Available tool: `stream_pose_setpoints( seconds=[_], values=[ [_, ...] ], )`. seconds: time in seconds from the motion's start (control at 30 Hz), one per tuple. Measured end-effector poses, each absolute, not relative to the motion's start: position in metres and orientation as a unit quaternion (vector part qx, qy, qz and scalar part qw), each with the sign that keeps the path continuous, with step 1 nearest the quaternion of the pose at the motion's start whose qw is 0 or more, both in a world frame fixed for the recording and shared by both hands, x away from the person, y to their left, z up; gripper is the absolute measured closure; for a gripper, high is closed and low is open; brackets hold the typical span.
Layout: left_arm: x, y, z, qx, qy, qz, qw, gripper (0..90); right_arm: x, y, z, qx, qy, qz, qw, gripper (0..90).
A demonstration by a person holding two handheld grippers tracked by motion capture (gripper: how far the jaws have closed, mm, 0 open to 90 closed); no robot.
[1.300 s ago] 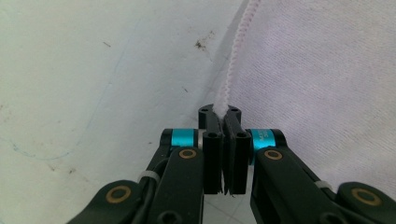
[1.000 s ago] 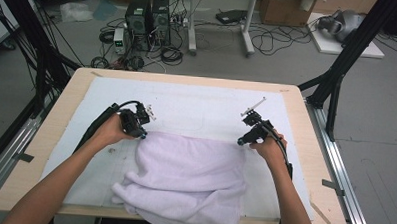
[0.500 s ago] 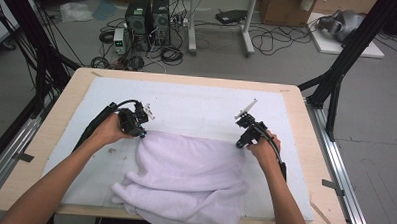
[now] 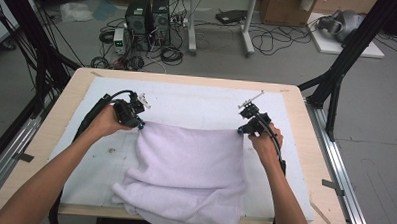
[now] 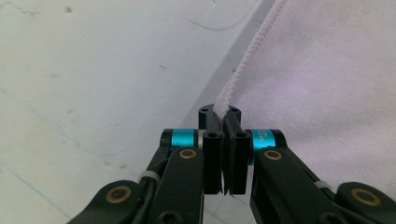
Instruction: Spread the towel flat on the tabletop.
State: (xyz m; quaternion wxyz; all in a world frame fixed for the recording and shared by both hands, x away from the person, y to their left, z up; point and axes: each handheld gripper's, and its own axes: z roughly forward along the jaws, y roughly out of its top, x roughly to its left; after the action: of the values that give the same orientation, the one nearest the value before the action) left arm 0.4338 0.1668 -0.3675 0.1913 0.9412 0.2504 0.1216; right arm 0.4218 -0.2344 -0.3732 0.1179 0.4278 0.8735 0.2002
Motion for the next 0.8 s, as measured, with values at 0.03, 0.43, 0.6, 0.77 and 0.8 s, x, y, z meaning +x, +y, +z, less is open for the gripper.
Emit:
stream_pose_setpoints(
  seconds=[0.03, 0.43, 0.6, 0.77, 0.8],
  values=[
    [0.439, 0.167, -0.363, 0.939, 0.256, 0.126, 0.192, 87.3, 0.424, -0.235, -0.369, 0.424, 0.87, 0.213, 0.132, 88.8],
    [0.499, 0.185, -0.328, 0.908, 0.311, 0.182, 0.216, 87.3, 0.472, -0.223, -0.324, 0.415, 0.834, 0.278, 0.236, 88.8],
    [0.51, 0.183, -0.355, 0.916, 0.32, 0.15, 0.188, 62.3, 0.487, -0.22, -0.347, 0.413, 0.852, 0.263, 0.186, 71.8],
    [0.494, 0.181, -0.359, 0.926, 0.284, 0.127, 0.213, 41.3, 0.477, -0.221, -0.353, 0.36, 0.88, 0.274, 0.148, 56.1],
    [0.489, 0.181, -0.357, 0.929, 0.273, 0.122, 0.217, 41.0, 0.473, -0.22, -0.352, 0.341, 0.888, 0.28, 0.132, 53.7]
  ],
)
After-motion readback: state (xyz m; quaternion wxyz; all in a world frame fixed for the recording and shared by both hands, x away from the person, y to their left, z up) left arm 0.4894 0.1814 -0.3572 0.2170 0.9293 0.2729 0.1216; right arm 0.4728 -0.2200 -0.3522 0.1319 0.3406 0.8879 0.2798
